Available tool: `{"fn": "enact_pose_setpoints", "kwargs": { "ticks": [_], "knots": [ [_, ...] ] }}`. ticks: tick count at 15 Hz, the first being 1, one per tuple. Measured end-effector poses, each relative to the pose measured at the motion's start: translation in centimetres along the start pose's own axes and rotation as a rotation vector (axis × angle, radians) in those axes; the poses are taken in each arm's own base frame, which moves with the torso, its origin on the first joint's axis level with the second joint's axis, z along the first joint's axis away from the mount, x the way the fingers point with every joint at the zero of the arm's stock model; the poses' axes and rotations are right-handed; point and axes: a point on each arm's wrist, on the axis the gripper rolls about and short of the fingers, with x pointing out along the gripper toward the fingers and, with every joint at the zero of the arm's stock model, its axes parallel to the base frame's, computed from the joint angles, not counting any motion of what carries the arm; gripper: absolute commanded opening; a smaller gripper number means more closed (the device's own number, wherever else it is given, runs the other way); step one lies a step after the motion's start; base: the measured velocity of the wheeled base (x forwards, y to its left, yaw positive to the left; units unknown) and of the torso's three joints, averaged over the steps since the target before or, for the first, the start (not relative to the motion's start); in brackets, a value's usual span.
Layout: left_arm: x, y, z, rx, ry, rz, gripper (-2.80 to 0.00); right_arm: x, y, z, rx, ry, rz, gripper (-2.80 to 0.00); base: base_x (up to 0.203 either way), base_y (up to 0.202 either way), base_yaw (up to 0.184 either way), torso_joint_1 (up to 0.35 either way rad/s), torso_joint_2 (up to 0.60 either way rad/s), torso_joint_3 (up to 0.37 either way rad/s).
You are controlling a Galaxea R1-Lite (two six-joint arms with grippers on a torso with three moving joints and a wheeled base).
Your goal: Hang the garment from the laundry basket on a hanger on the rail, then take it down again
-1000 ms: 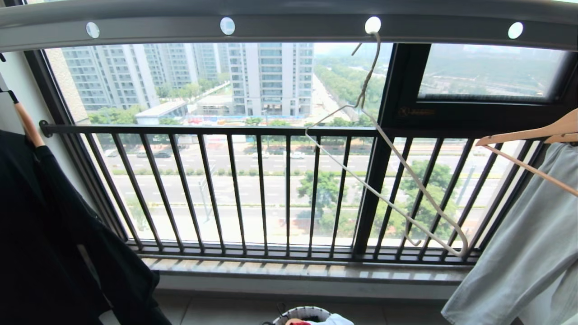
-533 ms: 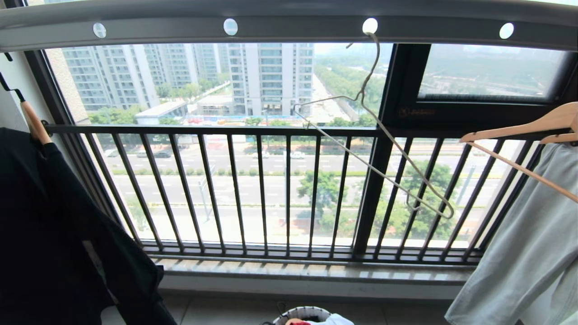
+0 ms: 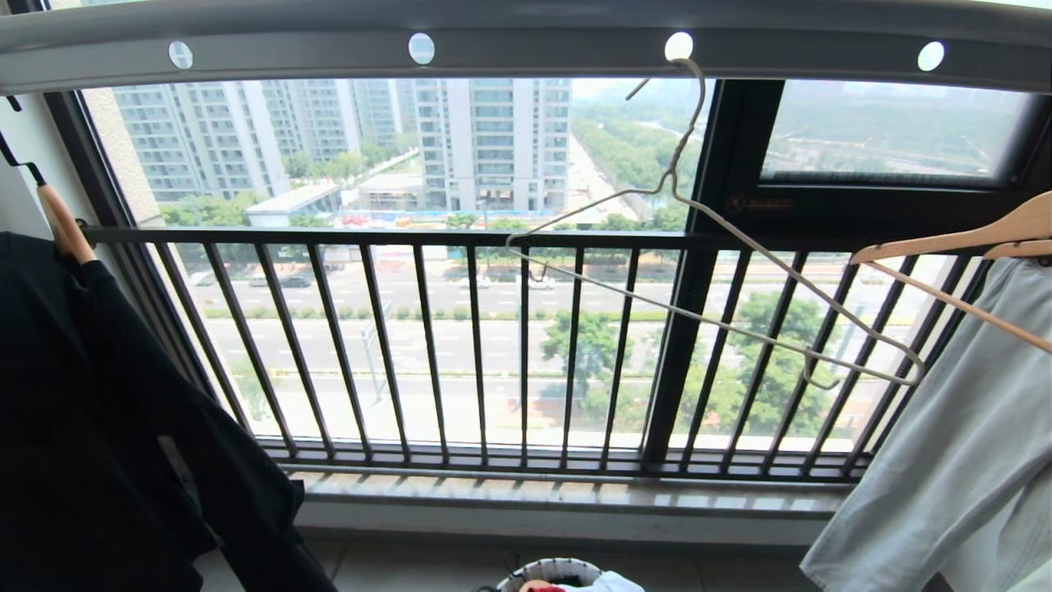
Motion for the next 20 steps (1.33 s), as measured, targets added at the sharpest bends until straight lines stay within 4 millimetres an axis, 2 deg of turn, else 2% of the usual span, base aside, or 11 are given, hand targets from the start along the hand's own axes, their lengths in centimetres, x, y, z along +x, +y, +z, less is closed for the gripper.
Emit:
{"fn": "enact_pose_setpoints", "kwargs": {
  "ticks": [4, 20],
  "knots": [
    [0.0, 0.04, 0.02, -0.09, -0.003, 0.015, -2.8, 0.0, 0.0, 0.0, 0.0, 0.0, 0.0, -2.8, 0.0, 0.0, 0.0, 0.0, 0.0, 0.0],
    [0.0, 0.05, 0.03, -0.094, -0.004, 0.019, -2.8, 0.0, 0.0, 0.0, 0.0, 0.0, 0.0, -2.8, 0.0, 0.0, 0.0, 0.0, 0.0, 0.0]
  ]
}}
